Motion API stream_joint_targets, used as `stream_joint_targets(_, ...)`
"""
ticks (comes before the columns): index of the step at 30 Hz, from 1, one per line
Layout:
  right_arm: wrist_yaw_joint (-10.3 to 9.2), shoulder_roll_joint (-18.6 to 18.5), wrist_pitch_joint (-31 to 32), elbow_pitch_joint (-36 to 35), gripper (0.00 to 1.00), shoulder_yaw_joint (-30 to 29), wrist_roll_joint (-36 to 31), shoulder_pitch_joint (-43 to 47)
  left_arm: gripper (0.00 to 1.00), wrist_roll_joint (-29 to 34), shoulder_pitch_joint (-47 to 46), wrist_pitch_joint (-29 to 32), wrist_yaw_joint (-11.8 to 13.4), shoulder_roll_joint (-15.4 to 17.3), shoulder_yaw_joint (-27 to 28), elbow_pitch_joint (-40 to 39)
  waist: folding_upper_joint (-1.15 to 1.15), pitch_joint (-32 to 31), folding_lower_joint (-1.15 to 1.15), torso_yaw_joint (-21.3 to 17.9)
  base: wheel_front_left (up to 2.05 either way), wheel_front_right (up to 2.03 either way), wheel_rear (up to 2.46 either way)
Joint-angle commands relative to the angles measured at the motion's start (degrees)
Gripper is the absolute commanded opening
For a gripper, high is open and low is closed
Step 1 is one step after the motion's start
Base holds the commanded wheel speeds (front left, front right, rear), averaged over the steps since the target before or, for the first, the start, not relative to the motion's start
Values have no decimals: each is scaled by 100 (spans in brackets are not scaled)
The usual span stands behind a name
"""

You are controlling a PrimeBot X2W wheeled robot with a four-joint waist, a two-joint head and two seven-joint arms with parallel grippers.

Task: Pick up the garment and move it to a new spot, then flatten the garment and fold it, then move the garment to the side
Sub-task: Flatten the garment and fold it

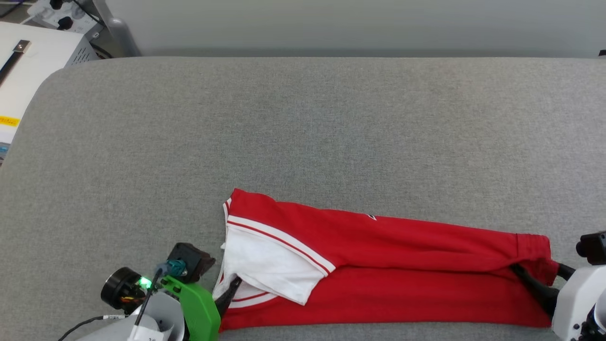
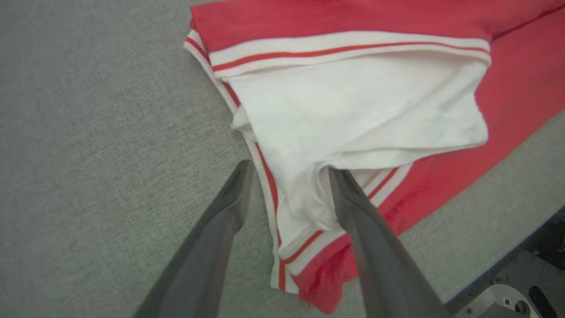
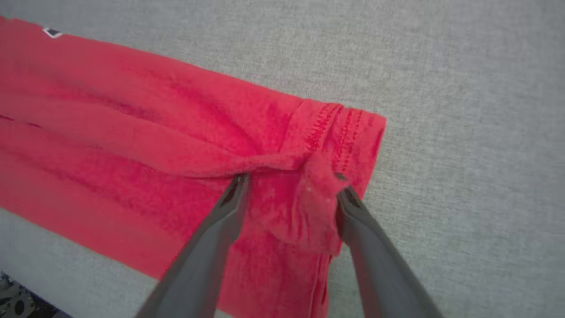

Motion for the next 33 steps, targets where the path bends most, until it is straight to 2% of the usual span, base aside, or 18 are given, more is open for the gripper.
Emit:
stream_joint_targets(1,-3,-68,-37,-156,100,-72,138,71,100,73,130,-191,142,1,102,-29,0,-103,0,-23,0,0,0)
stream_joint_targets(9,-3,-712,318,-890,100,-603,647,45,100,259,349,-1243,1039,-63,663,-125,0,-280,0,-11,0,0,0)
stream_joint_targets(13,-3,-992,735,-988,100,-833,902,78,100,496,451,-1455,1452,-149,966,-131,0,-294,0,26,0,0,0)
stream_joint_targets(19,-3,-1218,1574,-828,100,-952,1307,215,100,1144,643,-1510,1903,-348,1550,-272,0,-187,0,116,0,0,0)
stream_joint_targets(23,-3,-1110,1865,-649,100,-859,1420,312,100,1710,915,-1512,2071,-577,2076,-391,0,-75,0,205,0,0,0)
stream_joint_targets(28,-3,-837,1922,-436,100,-712,1482,295,100,2426,1298,-1512,2214,-905,2808,-496,0,102,0,319,0,0,0)
stream_joint_targets(31,-3,-689,1912,-362,100,-585,1529,259,100,2735,1510,-1513,2187,-1091,3180,-535,0,192,0,387,0,0,0)
stream_joint_targets(33,-3,-543,1862,-298,100,-432,1571,189,100,3000,1709,-1513,2072,-1311,3521,-559,0,262,0,443,0,0,0)
